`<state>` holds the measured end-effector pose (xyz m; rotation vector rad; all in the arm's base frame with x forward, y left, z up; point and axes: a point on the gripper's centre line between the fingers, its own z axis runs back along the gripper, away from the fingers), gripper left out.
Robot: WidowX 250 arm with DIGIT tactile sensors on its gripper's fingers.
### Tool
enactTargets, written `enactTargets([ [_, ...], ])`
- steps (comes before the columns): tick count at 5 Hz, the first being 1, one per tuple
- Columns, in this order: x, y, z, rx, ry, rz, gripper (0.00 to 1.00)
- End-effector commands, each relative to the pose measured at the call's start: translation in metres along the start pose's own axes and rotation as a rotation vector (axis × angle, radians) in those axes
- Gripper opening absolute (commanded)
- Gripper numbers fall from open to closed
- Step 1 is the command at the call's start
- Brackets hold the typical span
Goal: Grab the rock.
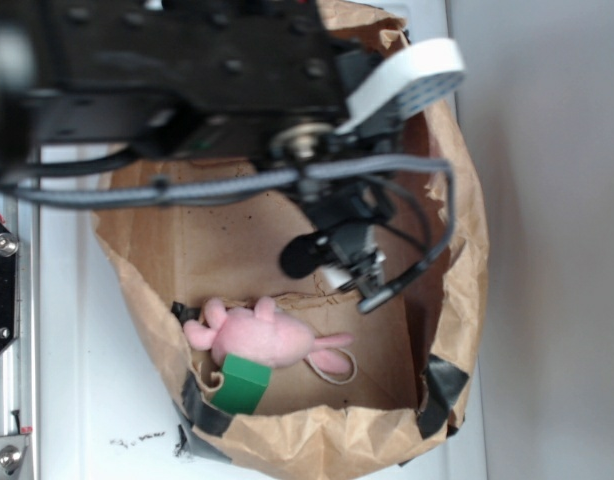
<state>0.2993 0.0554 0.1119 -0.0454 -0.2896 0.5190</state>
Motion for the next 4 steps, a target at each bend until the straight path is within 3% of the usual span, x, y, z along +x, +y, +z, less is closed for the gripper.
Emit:
enactTargets([
  [1,0.022,0.031,-0.005,0.094,-0.079,0.008,1.00],
  [2,0.027,0.041,-0.008,0.138,-0.116,0.016,1.00],
  [4,0.037,0.055,-0.020,0.157,-0.088,0.034,1.00],
])
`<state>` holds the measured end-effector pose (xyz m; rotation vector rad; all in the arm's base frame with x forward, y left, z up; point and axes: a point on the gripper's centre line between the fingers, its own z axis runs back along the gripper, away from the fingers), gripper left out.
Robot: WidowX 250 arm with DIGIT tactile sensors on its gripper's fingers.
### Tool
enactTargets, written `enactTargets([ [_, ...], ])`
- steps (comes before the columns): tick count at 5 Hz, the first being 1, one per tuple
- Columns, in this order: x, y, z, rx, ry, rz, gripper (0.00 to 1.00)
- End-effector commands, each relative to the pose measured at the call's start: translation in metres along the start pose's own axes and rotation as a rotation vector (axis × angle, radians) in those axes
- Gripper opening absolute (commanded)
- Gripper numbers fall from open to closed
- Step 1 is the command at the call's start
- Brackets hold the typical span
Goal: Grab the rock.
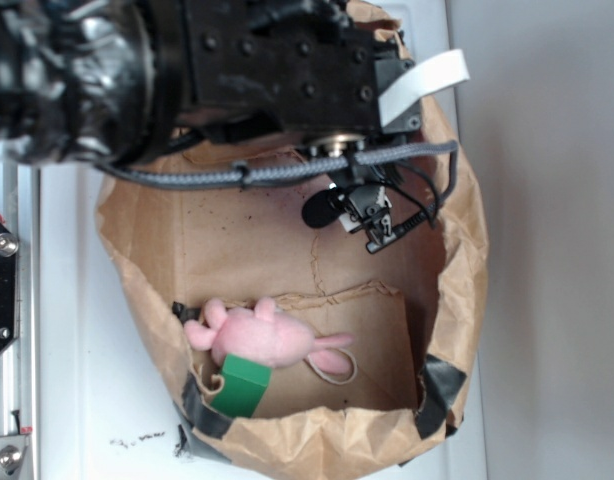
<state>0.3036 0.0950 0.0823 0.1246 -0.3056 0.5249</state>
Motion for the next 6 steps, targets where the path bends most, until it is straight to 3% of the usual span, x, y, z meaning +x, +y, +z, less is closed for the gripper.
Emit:
enactTargets([
  [1,0.025,0.025,-0.002,0.006,-0.018,0.074,1.00],
  [5,0.025,0.025,-0.002,0.006,-0.018,0.074,1.00],
  [6,0.031,0.033,-0.017,-0.062,-0.068,0.087,1.00],
])
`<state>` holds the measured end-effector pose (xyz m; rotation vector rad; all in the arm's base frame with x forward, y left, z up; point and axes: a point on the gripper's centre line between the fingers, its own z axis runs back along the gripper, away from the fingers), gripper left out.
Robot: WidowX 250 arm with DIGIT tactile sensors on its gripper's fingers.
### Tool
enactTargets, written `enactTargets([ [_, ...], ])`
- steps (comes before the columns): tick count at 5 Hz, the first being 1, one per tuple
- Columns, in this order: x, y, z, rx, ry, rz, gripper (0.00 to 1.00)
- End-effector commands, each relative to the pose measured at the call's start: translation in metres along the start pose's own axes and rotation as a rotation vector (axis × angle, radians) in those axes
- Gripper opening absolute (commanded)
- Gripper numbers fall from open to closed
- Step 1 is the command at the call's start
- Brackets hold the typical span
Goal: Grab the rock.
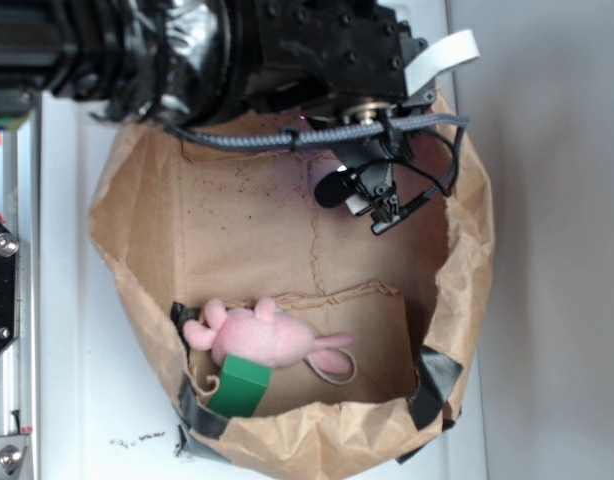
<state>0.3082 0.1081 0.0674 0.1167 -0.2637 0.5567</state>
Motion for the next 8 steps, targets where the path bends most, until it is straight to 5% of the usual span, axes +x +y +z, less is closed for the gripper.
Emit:
enactTargets([
  [1,0.039,0.028,-0.009,-0.076,-0.160,0.100,1.00],
  [3,0.043,0.032,-0.018,-0.072,-0.246,0.081,1.00],
  [7,0.017,0.044,-0.016,-0.110,-0.255,-0.076,1.00],
  [8,0.020,0.042,-0.019,-0.116,-0.231,-0.058,0.00],
])
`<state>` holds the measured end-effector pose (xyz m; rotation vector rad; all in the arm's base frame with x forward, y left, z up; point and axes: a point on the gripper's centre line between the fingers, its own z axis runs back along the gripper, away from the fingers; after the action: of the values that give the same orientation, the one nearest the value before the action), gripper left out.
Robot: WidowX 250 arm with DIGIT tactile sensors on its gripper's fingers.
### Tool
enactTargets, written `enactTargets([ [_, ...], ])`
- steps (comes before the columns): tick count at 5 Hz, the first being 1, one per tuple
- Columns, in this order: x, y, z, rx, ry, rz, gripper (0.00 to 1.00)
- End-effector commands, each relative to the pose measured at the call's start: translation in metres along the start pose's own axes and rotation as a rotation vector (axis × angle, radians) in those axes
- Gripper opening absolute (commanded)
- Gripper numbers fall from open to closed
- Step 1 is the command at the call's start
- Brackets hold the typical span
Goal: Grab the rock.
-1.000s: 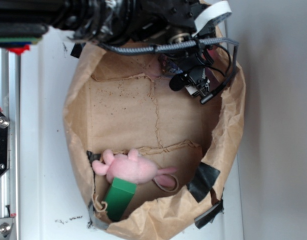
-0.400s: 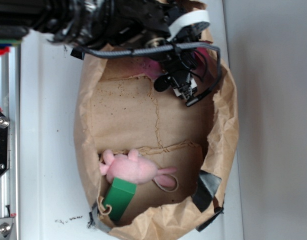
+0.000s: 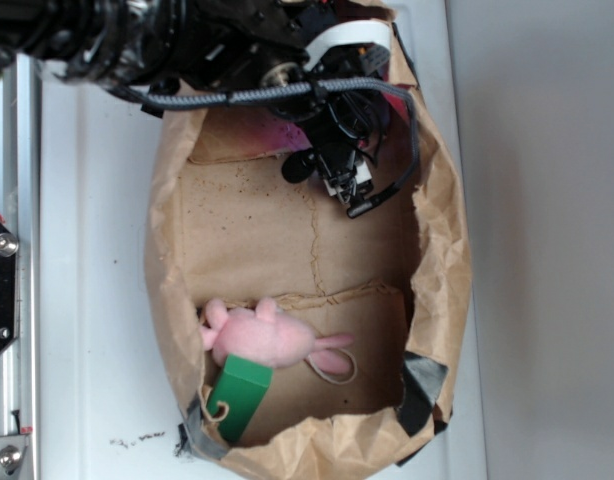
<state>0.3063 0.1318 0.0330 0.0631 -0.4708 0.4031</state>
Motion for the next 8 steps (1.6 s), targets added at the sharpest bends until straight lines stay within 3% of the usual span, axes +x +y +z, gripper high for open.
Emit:
enactTargets([
  [1,0.0200,0.0219,0.0152,0.026,-0.051,0.068,0.00],
  [4,0.0193,0.0196,0.0141,0.042,-0.072,0.068,0.00],
  [5,0.0212,0.0193,0.0145,0.046,-0.074,0.068,1.00],
  [8,0.0189,0.0193,0.0146,0.021,-0.111,0.040,1.00],
])
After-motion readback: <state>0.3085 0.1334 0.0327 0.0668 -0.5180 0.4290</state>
